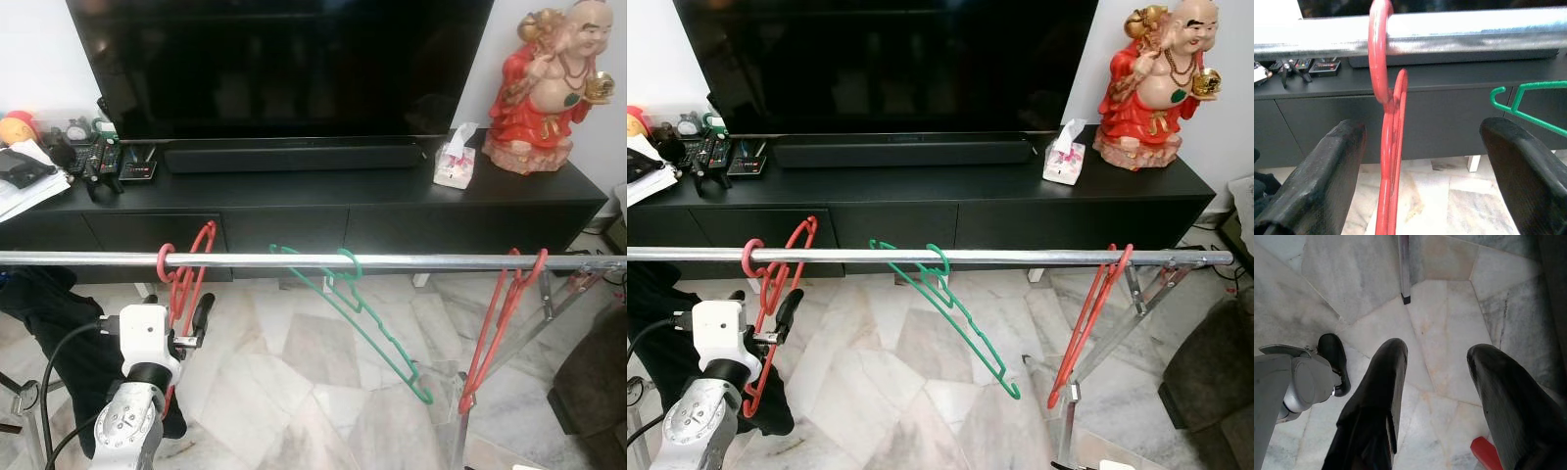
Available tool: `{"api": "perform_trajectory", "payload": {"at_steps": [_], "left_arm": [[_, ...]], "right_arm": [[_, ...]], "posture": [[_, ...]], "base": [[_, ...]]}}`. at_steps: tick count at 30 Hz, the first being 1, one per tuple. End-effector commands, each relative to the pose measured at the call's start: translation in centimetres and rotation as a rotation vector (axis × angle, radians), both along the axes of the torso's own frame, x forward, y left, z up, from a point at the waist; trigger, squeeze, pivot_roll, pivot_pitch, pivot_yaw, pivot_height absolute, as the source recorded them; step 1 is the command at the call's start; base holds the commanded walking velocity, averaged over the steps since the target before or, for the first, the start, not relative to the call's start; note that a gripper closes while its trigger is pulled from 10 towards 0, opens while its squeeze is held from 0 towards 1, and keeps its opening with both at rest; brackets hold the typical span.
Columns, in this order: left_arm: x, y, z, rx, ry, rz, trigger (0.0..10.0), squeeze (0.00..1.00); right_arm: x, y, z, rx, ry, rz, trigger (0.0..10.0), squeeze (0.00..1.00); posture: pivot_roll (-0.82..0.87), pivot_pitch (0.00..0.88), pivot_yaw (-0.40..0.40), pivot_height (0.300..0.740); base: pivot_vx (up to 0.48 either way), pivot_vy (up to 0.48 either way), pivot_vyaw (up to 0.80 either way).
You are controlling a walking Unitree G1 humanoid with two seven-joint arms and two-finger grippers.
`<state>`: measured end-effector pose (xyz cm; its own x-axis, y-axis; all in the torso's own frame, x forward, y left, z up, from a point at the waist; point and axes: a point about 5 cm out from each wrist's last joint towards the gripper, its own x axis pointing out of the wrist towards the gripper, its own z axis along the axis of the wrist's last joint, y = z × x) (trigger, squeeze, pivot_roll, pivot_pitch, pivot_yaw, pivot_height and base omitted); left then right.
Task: Hang hanger
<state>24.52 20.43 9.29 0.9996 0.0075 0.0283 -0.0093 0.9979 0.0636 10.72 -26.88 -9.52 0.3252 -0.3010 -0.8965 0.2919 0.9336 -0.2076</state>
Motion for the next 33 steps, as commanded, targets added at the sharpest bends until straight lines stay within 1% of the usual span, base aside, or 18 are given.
{"api": "perform_trajectory", "payload": {"at_steps": [1, 4, 33], "left_arm": [[-0.14, -0.14, -0.04, 0.015, 0.009, 0.0, 10.0, 0.0], [-0.15, -0.14, -0.03, 0.015, 0.011, 0.001, 10.0, 0.0], [0.61, -0.53, 0.22, 0.016, 0.006, -0.022, 10.0, 0.0]], "right_arm": [[-0.07, -0.22, 0.06, 0.001, -0.008, -0.021, 10.0, 0.0], [-0.07, -0.21, 0.06, 0.0, -0.007, -0.019, 10.0, 0.0], [-0.12, 0.09, -0.06, 0.006, -0.006, -0.021, 10.0, 0.0]], "posture": [[-0.04, 0.0, -0.031, 0.74], [-0.04, 0.0, -0.028, 0.74], [-0.05, 0.0, -0.012, 0.74]], "base": [[0.0, 0.0, 0.0], [-0.084, 0.0, 0.0], [-0.276, 0.0, 0.0]]}}
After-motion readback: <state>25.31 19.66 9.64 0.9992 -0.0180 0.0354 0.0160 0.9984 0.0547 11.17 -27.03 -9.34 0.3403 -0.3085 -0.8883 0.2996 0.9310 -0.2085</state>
